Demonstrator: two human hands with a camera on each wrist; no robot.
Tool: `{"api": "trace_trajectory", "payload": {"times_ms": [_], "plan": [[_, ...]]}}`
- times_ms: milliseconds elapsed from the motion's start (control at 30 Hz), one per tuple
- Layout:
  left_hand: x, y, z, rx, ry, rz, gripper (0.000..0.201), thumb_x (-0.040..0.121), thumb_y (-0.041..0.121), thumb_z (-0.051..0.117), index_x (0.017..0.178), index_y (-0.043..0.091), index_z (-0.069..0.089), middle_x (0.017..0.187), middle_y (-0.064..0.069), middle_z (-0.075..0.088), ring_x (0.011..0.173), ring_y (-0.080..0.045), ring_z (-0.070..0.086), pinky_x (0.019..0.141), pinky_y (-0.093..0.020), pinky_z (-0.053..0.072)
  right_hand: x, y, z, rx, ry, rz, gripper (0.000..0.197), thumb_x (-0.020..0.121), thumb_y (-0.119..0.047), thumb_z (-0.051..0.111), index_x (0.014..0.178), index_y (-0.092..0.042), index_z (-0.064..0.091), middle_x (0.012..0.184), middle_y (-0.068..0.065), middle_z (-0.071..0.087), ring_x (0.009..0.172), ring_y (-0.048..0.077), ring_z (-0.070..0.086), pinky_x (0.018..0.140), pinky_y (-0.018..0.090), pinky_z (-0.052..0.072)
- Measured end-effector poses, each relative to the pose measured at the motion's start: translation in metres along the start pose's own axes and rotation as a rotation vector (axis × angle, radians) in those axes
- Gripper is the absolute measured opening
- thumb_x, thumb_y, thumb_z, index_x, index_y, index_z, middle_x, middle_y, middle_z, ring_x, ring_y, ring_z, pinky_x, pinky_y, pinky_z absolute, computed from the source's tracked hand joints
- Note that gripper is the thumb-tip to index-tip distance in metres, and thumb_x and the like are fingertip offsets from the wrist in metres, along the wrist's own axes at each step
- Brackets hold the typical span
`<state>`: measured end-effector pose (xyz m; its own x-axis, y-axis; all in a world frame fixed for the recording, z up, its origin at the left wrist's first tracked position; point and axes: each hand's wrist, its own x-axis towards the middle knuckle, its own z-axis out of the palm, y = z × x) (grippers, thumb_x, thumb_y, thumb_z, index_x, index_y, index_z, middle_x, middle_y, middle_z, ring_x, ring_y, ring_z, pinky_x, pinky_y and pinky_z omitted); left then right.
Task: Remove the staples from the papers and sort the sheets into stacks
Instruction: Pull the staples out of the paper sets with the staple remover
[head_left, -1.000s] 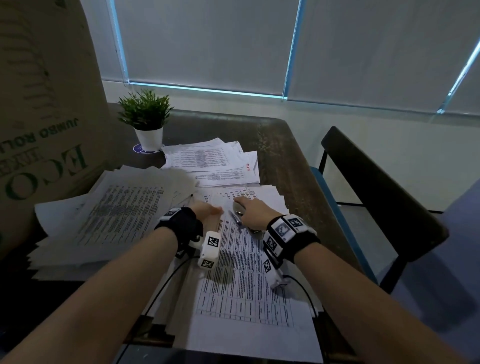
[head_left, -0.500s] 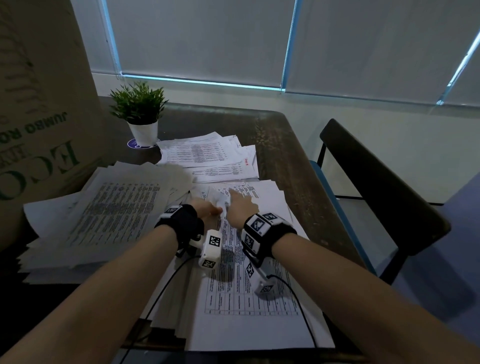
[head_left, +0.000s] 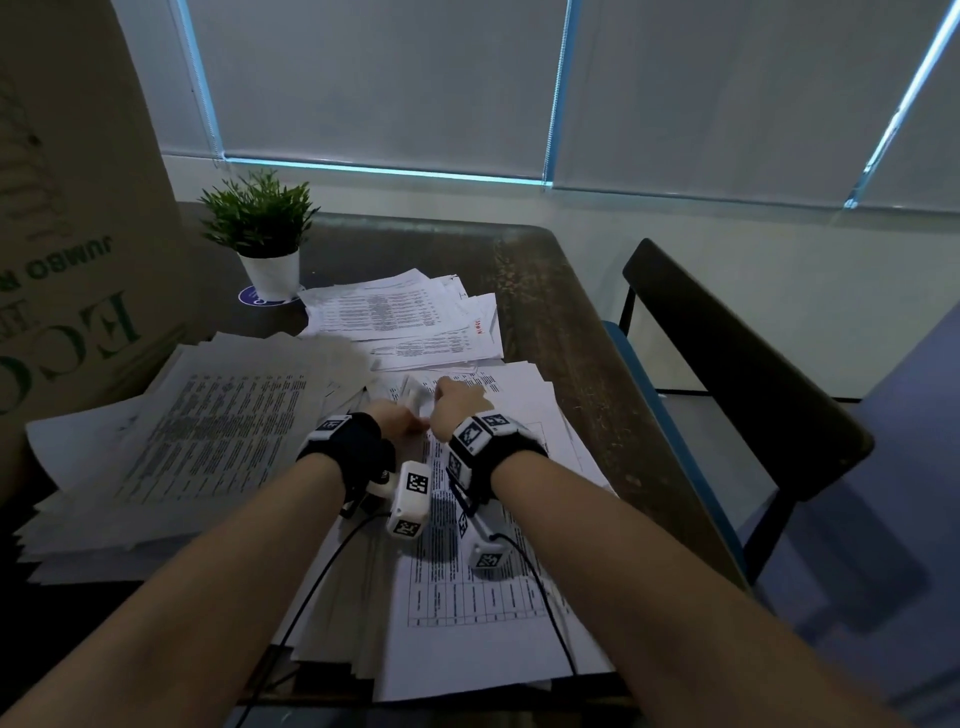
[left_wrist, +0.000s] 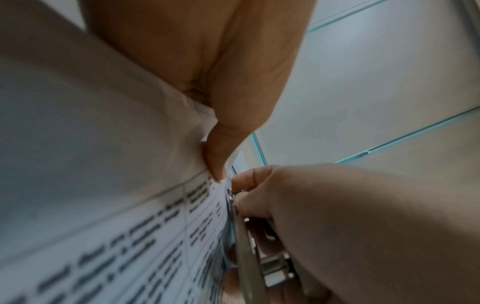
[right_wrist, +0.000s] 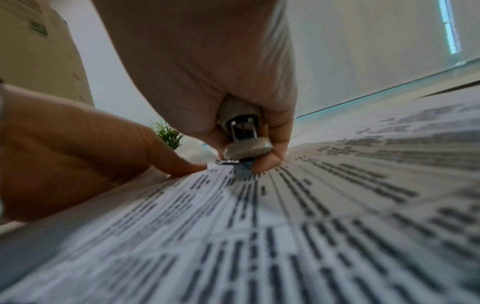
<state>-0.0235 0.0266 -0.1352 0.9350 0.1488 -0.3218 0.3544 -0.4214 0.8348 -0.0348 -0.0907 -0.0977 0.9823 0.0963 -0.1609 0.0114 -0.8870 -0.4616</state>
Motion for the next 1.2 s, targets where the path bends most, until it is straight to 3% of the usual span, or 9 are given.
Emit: {"api": "trace_trajectory", "payload": {"times_ms": [200, 333, 467, 600, 700, 767, 867, 1033, 1200], "plan": [[0.006, -0.003, 0.001, -0.071, 0.075, -0.036, 0.041, 0.076, 0.016, 0.076, 0.107, -0.007, 0.062, 0.111, -0.024, 0.065, 0.100, -0.035, 0.064, 0.090, -0.050, 0.051, 0.004, 0.008, -0.005, 0.102, 0.071, -0.029, 0.024, 0.096, -0.014, 0.045, 0.116, -0.012, 0.058, 0.124, 0.020, 0.057, 0.108, 0.036, 0.057, 0.079, 0.032, 0.043], [-0.006, 0.005, 0.004, 0.012, 0.091, -0.051, 0.049, 0.081, 0.018, 0.072, 0.119, -0.008, 0.057, 0.120, -0.023, 0.061, 0.112, -0.037, 0.058, 0.092, -0.039, 0.048, 0.007, 0.019, -0.007, 0.392, 0.172, 0.029, 0.024, 0.092, -0.005, 0.043, 0.103, -0.011, 0.064, 0.111, 0.015, 0.064, 0.092, 0.031, 0.058, 0.074, 0.030, 0.045], [-0.006, 0.002, 0.004, -0.008, 0.097, -0.063, 0.069, 0.078, 0.025, 0.077, 0.131, -0.007, 0.046, 0.133, -0.018, 0.052, 0.120, -0.033, 0.051, 0.101, -0.038, 0.043, 0.011, 0.053, -0.002, 0.789, 0.239, 0.153, 0.026, 0.098, -0.012, 0.040, 0.110, -0.030, 0.055, 0.089, 0.008, 0.070, 0.067, 0.024, 0.067, 0.057, 0.033, 0.052], [-0.012, 0.000, -0.006, -0.099, -0.065, -0.087, 0.064, 0.074, 0.025, 0.079, 0.124, -0.004, 0.052, 0.125, -0.012, 0.054, 0.116, -0.032, 0.053, 0.099, -0.038, 0.041, 0.008, 0.087, -0.005, 1.144, 0.497, 0.327, 0.028, 0.098, -0.010, 0.040, 0.102, -0.037, 0.047, 0.096, 0.013, 0.066, 0.079, 0.033, 0.067, 0.049, 0.032, 0.047], [-0.031, 0.000, -0.020, -0.293, -0.312, -0.142, 0.049, 0.072, 0.026, 0.070, 0.112, 0.005, 0.053, 0.101, -0.016, 0.060, 0.081, -0.029, 0.058, 0.077, -0.035, 0.046, 0.013, 0.101, -0.011, 1.303, 0.698, 0.409, 0.038, 0.095, -0.008, 0.039, 0.089, -0.043, 0.052, 0.115, 0.020, 0.064, 0.093, 0.038, 0.067, 0.061, 0.038, 0.052], [-0.038, -0.006, -0.029, -0.380, -0.407, -0.155, 0.025, 0.089, 0.028, 0.051, 0.099, 0.006, 0.060, 0.085, -0.012, 0.064, 0.069, -0.025, 0.059, 0.067, -0.031, 0.051, 0.013, 0.109, -0.013, 1.389, 0.708, 0.427, 0.041, 0.096, -0.009, 0.039, 0.116, -0.041, 0.055, 0.123, 0.013, 0.062, 0.103, 0.037, 0.065, 0.082, 0.043, 0.056], [-0.044, -0.014, -0.034, -0.463, -0.397, -0.144, 0.024, 0.094, 0.027, 0.046, 0.082, 0.008, 0.055, 0.063, -0.006, 0.061, 0.055, -0.021, 0.059, 0.059, -0.030, 0.051, 0.013, 0.117, -0.013, 1.431, 0.641, 0.414, 0.049, 0.098, -0.015, 0.040, 0.142, -0.039, 0.043, 0.131, 0.013, 0.060, 0.109, 0.036, 0.062, 0.073, 0.033, 0.048], [-0.051, -0.017, -0.032, -0.614, -0.411, -0.052, 0.027, 0.098, 0.025, 0.041, 0.101, 0.007, 0.061, 0.091, -0.012, 0.063, 0.082, -0.030, 0.059, 0.077, -0.042, 0.052, 0.013, 0.121, -0.010, 1.413, 0.638, 0.370, 0.045, 0.098, -0.015, 0.044, 0.136, -0.037, 0.053, 0.134, 0.010, 0.057, 0.117, 0.035, 0.059, 0.098, 0.045, 0.049], [-0.060, 0.006, -0.019, -0.440, -0.438, 0.090, 0.032, 0.084, 0.030, 0.061, 0.107, 0.008, 0.059, 0.102, -0.014, 0.062, 0.085, -0.027, 0.063, 0.076, -0.038, 0.055, 0.008, 0.121, -0.010, 1.411, 0.630, 0.334, 0.042, 0.100, -0.016, 0.044, 0.136, -0.035, 0.053, 0.138, 0.006, 0.054, 0.120, 0.032, 0.057, 0.103, 0.049, 0.048]]}}
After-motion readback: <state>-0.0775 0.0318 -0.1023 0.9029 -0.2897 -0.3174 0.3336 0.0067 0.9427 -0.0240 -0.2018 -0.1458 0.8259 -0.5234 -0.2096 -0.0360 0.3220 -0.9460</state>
